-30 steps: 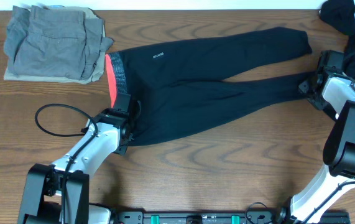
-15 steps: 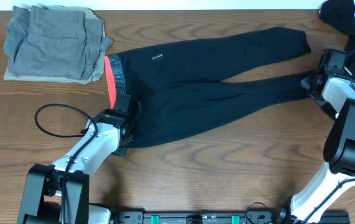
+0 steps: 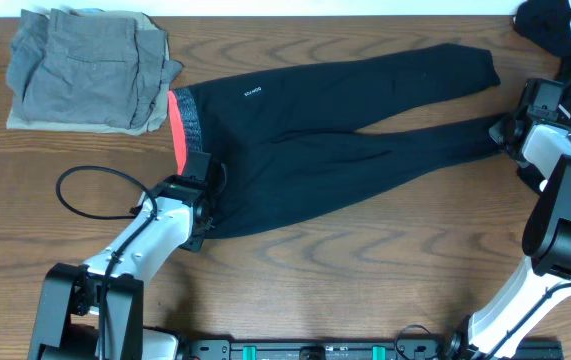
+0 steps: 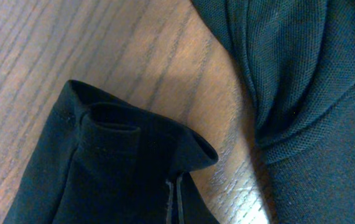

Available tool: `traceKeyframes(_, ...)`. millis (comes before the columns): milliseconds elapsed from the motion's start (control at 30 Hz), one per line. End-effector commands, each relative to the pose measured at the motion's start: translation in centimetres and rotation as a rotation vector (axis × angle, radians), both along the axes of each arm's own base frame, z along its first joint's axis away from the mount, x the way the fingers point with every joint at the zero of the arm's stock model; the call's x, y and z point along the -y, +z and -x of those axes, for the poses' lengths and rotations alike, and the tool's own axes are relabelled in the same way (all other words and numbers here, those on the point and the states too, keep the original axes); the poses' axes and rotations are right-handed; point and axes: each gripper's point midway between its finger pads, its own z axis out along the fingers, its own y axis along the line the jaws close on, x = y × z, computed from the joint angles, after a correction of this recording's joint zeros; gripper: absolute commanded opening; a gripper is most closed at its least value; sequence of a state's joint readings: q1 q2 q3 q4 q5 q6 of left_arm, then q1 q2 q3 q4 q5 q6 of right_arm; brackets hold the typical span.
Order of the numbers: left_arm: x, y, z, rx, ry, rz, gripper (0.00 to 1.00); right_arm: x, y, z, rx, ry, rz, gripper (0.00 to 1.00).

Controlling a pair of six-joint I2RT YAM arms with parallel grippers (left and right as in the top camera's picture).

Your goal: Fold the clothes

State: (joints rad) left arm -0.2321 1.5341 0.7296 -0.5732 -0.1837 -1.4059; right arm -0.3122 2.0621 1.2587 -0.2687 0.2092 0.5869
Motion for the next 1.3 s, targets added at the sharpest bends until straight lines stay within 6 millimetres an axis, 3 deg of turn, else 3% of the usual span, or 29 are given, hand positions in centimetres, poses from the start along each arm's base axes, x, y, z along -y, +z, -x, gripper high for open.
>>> traceKeyframes(0, -0.5, 0.6, -0.1, 0.001, -0.066, -0.04, 0.06, -0.8, -1.5, 1.6, -0.071, 0.033, -0.041, 0.01)
traceKeyframes(133, -0.7, 2.5, -1.3, 0.053, -0.174, -0.072, 0.06, -0.4, 1.8, 2.4, -0.054, 0.019, -0.036, 0.01)
traceKeyframes(267, -1.4, 5.9, -1.9, 0.14, -0.214, -0.123, 0.06, 0.3, 5.9, 3.8, -0.025, -0.006, -0.028, 0.01)
traceKeyframes(533, -3.6, 11.9, -0.6, 0.287, -0.21, -0.227, 0.06, 1.3, 12.9, 6.6, 0.067, -0.026, -0.023, 0.01)
traceKeyframes(933, -4.5, 16.6, 1.5, 0.441, -0.212, -0.249, 0.06, 3.2, 15.2, 12.6, 0.013, -0.128, -0.054, 0.01)
traceKeyframes(1133, -4.8, 17.8, 2.9, 0.451, -0.211, -0.246, 0.06, 3.5, 17.4, 13.3, 0.085, -0.14, -0.06, 0.01)
traceKeyframes(1267, -4.8, 17.6, 2.8, 0.438, -0.211, -0.252, 0.06, 3.6, 17.7, 12.5, 0.111, -0.128, -0.046, 0.01)
